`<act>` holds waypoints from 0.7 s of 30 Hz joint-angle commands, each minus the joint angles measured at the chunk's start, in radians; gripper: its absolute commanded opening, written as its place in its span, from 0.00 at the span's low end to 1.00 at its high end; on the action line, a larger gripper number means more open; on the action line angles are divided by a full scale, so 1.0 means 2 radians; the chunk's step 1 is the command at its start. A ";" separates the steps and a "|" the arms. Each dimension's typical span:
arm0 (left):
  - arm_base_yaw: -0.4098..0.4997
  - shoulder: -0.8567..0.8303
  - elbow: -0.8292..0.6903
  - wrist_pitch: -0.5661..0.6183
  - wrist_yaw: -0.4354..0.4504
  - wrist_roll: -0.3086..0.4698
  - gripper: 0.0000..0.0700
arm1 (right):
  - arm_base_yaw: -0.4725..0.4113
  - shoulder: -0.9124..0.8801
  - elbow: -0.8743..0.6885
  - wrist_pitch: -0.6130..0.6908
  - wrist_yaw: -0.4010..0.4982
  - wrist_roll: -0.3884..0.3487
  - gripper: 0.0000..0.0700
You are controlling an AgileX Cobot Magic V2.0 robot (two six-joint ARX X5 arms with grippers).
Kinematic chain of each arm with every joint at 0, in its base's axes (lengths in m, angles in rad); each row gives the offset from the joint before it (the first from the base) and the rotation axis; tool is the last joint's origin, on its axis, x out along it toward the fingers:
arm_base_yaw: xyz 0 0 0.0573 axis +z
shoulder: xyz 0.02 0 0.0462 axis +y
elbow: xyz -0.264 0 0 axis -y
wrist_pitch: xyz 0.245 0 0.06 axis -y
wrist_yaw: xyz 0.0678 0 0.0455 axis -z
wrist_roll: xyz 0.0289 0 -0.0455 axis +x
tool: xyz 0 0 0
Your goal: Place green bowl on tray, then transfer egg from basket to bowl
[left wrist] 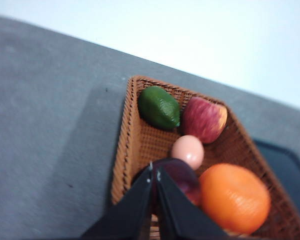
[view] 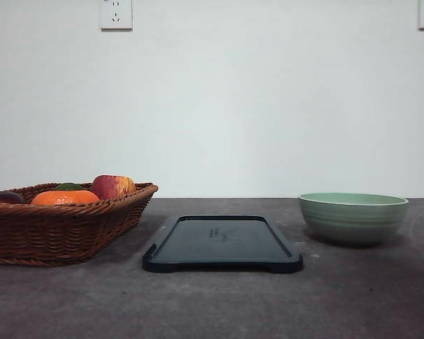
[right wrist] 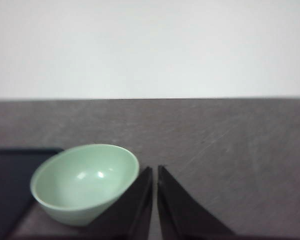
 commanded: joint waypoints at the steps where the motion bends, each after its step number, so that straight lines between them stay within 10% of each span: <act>1: 0.000 -0.001 -0.008 0.007 -0.002 -0.149 0.00 | 0.000 0.000 -0.002 0.006 0.002 0.125 0.01; 5: 0.000 -0.001 -0.007 0.008 -0.002 -0.241 0.00 | 0.000 0.000 -0.002 0.008 0.004 0.186 0.01; 21: 0.000 0.007 0.034 0.127 -0.026 -0.172 0.00 | 0.000 0.025 0.058 0.045 -0.028 0.183 0.01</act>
